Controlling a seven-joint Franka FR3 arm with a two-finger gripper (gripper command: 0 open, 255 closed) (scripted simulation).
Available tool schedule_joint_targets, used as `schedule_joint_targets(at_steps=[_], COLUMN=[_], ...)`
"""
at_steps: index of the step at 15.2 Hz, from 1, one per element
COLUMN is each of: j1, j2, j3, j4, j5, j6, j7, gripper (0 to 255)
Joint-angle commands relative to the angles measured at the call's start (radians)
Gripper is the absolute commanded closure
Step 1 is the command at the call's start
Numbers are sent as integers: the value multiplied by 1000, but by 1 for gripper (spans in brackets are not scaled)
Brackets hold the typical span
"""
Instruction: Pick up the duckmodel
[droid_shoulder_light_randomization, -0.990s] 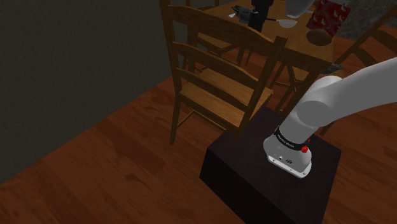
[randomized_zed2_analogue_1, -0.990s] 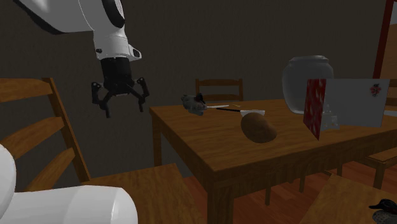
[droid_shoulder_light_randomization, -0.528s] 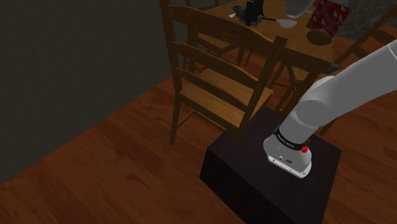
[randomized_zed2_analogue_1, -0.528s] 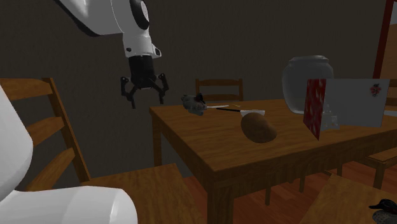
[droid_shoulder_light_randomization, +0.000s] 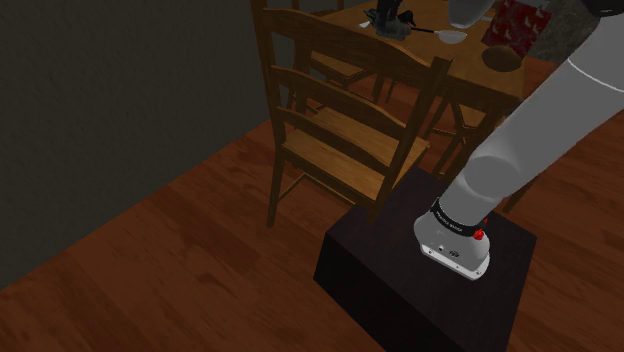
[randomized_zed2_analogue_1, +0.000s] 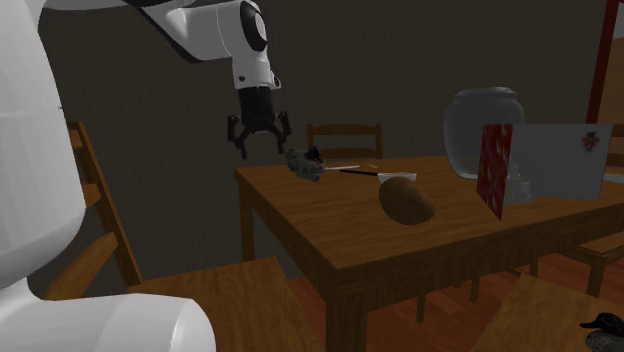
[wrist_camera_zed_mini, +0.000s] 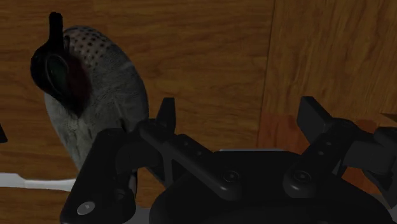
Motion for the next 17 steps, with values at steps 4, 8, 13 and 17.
schedule_joint_targets(at_steps=[4, 8, 13, 17], j1=[-41, -103, -124, -114], j2=[215, 412, 464, 439], j3=[-50, -74, -74, -73], j4=[275, 552, 590, 491], j5=[69, 145, 165, 156], j6=[-51, -130, -116, -41], j7=[-107, -185, -201, -194], gripper=[0, 0, 0, 0])
